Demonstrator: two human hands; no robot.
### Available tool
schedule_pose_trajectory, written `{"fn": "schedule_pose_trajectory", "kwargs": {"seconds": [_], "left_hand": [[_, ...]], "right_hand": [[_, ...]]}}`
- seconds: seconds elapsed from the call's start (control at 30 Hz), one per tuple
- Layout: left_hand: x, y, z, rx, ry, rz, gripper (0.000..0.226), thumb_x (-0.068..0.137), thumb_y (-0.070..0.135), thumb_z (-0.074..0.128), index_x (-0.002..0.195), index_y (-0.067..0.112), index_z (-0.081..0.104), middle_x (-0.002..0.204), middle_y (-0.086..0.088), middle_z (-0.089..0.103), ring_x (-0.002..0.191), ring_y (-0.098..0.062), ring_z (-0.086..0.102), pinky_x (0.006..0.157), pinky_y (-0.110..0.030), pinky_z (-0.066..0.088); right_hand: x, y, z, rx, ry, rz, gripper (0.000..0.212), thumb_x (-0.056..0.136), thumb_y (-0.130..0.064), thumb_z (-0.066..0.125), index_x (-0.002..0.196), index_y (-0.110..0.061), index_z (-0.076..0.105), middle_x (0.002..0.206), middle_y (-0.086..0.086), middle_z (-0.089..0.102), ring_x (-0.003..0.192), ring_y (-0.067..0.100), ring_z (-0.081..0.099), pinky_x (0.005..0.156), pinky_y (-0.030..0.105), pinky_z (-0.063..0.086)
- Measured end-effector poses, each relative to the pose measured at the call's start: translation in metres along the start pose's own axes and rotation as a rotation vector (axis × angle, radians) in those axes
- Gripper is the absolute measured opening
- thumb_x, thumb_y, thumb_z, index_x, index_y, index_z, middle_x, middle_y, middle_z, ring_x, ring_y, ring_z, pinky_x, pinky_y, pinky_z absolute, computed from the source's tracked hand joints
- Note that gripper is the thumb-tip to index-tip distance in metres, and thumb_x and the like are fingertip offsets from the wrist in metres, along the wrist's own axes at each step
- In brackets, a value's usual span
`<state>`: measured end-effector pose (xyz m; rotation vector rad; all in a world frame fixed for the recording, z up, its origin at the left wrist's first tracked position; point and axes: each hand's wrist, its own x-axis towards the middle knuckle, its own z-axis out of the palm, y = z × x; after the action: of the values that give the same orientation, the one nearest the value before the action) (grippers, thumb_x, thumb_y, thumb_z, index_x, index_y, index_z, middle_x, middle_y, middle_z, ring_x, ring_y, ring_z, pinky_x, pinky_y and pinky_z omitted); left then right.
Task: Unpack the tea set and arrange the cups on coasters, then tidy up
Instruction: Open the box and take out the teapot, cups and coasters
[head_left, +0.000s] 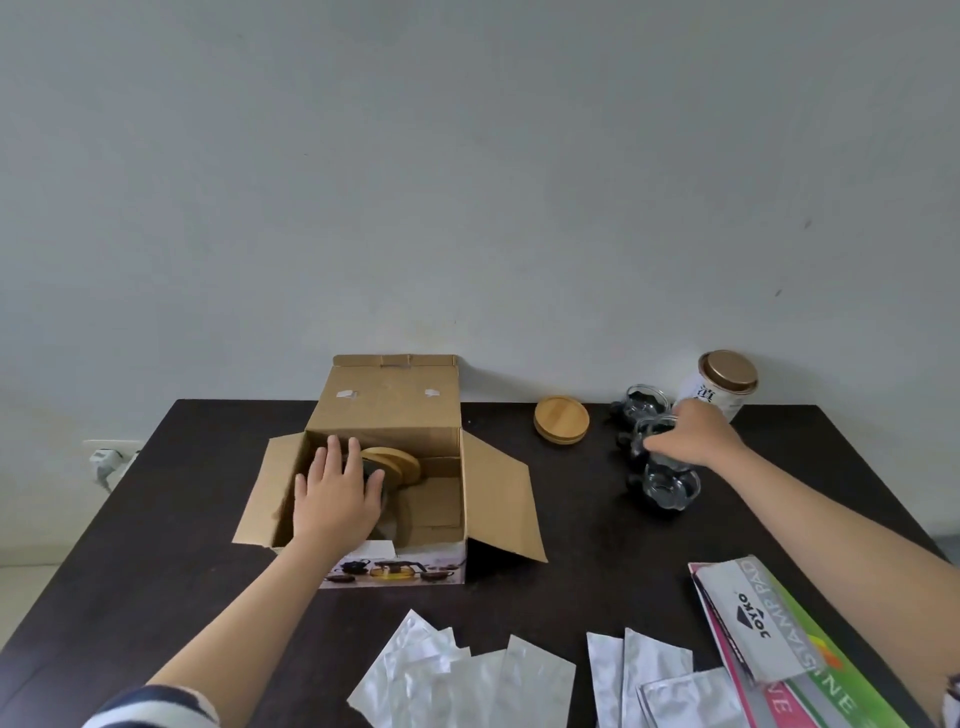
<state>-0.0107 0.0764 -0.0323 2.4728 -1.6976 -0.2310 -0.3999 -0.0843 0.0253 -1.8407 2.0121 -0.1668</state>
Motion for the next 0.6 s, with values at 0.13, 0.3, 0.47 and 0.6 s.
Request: {"fn": "schedule_pose_trajectory", "kwargs": {"seconds": [0.13,0.3,0.47,0.6], "left_hand": [[-0.002,0.005,0.009,0.039,-0.026,-0.036,0.085,0.088,0.07,0.015,0.151,0.015,0.005,0.159,-0.012,-0.005,0.146,-0.03,-0.004,0.116,-0.05,0.007],[-0.003,0.001,0.015,0.113,0.042,-0.018,0.109,0.069,0.084,0.003,0.151,0.011,0.012,0.158,-0.016,0.005,0.146,-0.033,0.003,0.114,-0.052,0.014],[0.001,0.003,0.017,0.13,0.041,-0.018,0.114,0.066,0.087,0.001,0.15,0.011,0.014,0.158,-0.017,0.008,0.145,-0.035,0.004,0.114,-0.053,0.014],[0.001,0.003,0.018,0.128,0.05,-0.017,0.114,0.067,0.087,0.003,0.15,0.01,0.015,0.157,-0.018,0.009,0.145,-0.035,0.005,0.113,-0.054,0.014]], "right_hand": [[0.027,0.05,-0.001,0.001,0.061,0.155,0.053,0.054,-0.049,0.075,0.088,-0.011,0.06,0.09,0.009,0.064,0.087,0.029,0.061,0.067,0.031,0.051],[0.035,0.077,-0.003,0.037,0.141,0.286,0.043,0.067,-0.035,0.08,0.088,-0.007,0.055,0.096,0.015,0.062,0.097,0.037,0.06,0.079,0.039,0.051],[0.05,0.099,0.005,0.068,0.11,0.376,0.055,0.067,-0.034,0.081,0.104,-0.001,0.059,0.106,0.019,0.063,0.101,0.038,0.059,0.082,0.041,0.052],[0.055,0.104,0.017,0.084,0.054,0.327,0.062,0.069,-0.03,0.081,0.116,0.001,0.057,0.116,0.019,0.06,0.108,0.037,0.057,0.087,0.039,0.05]]}}
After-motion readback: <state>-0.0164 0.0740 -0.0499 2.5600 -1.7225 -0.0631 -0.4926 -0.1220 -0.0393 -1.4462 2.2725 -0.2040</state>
